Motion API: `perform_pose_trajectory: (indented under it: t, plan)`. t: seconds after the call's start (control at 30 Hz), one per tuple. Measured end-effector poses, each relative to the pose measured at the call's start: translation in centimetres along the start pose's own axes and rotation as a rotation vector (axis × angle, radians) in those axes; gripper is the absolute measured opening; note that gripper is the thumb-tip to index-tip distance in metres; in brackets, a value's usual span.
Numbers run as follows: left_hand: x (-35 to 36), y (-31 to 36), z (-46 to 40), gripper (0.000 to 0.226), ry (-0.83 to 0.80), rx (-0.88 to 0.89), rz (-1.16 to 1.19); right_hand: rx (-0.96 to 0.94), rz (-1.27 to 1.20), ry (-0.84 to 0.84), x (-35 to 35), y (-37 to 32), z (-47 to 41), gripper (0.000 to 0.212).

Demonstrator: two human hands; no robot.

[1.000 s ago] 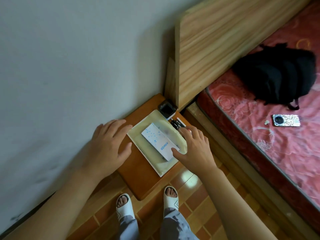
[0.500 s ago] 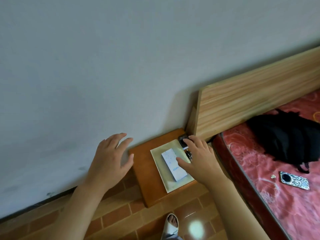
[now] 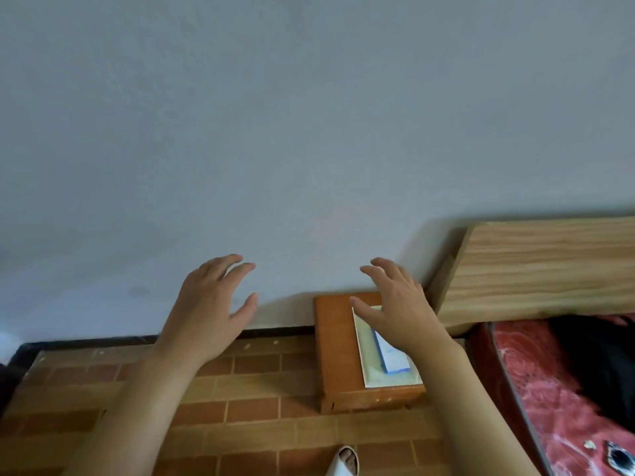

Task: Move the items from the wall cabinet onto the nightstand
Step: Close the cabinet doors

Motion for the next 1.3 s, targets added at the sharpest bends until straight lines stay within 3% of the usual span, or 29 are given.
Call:
perform_pose_trajectory:
  t: [0.3, 0.6, 0.97, 1.3]
  plan:
    - [-12.4, -6.1, 16.2, 0.050, 0.133, -0.204, -0.114, -0.299, 0.000, -0.038, -0.3, -15.1, 7.4, 0.063]
    - [-23.2, -9.9, 30.9, 0.059, 0.250, -0.416, -0.257, -0.571, 0.011, -0.062, 0.6, -30.1, 13.6, 0.066]
    - [-29.2, -17.4, 43.1, 0.058, 0.365, -0.678, -0.375, -0.858, 0.041, -0.076, 4.5, -45.7, 15.9, 0.064]
    - [-32.6, -24.6, 51.8, 0.061, 0.415, -1.043, -0.433, -1.132, -0.063, -0.303, 13.6, -62.1, 15.9, 0.061]
Point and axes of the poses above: each hand's wrist, its own z-axis away from the middle knuckle, its own x-axis out of the palm, y = z × x, the point moved 7 cm from there along -z, towards the middle knuckle, and after that the axes turned 5 degrees about y, right-handed, at the moved point
